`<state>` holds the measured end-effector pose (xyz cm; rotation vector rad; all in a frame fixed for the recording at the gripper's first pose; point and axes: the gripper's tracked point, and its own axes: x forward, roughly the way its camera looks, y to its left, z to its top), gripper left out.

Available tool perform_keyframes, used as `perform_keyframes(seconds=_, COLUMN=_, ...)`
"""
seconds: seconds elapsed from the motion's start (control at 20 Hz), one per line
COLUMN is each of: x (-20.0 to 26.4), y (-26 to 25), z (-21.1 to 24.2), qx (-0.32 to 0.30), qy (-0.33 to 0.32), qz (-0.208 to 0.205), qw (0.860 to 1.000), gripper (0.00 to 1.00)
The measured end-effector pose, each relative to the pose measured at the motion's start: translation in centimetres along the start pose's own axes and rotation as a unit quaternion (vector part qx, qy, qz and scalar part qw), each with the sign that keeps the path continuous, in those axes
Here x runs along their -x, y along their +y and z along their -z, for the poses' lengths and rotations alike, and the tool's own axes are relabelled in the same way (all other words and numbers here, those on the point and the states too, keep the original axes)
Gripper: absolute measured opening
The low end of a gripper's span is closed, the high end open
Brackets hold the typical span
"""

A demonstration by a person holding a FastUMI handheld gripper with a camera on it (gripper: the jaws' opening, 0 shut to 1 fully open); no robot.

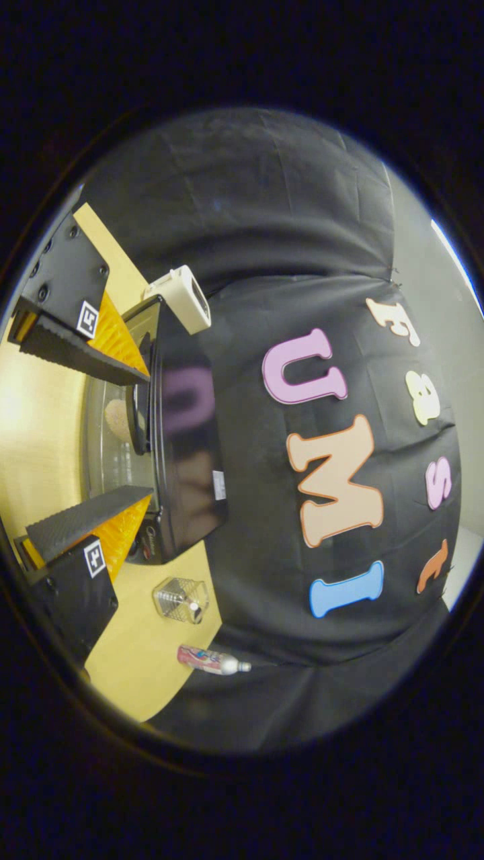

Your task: Open the toaster oven, put the food inside, and close the toaster oven door.

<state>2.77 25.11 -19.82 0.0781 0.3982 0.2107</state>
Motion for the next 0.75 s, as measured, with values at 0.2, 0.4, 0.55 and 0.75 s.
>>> perform_keyframes(seconds=0.2, x=3.7, y=0.8, z=-3.9, qx=0.015, qy=-0.036, qz=-0.020, qw=0.999, gripper=0.92)
perform_keyframes(seconds=0.4, x=7.1, y=0.7, z=-7.9, qx=0.054, qy=-0.077, qz=-0.015, qw=0.995, gripper=0.92)
perform_keyframes(seconds=0.55, x=9.1, y=0.5, z=-9.3, qx=0.064, qy=-0.091, qz=-0.009, qw=0.994, gripper=0.92)
perform_keyframes(seconds=0.75, x=10.4, y=-0.2, z=-9.9, qx=0.068, qy=-0.100, qz=-0.002, qw=0.993, gripper=0.92)
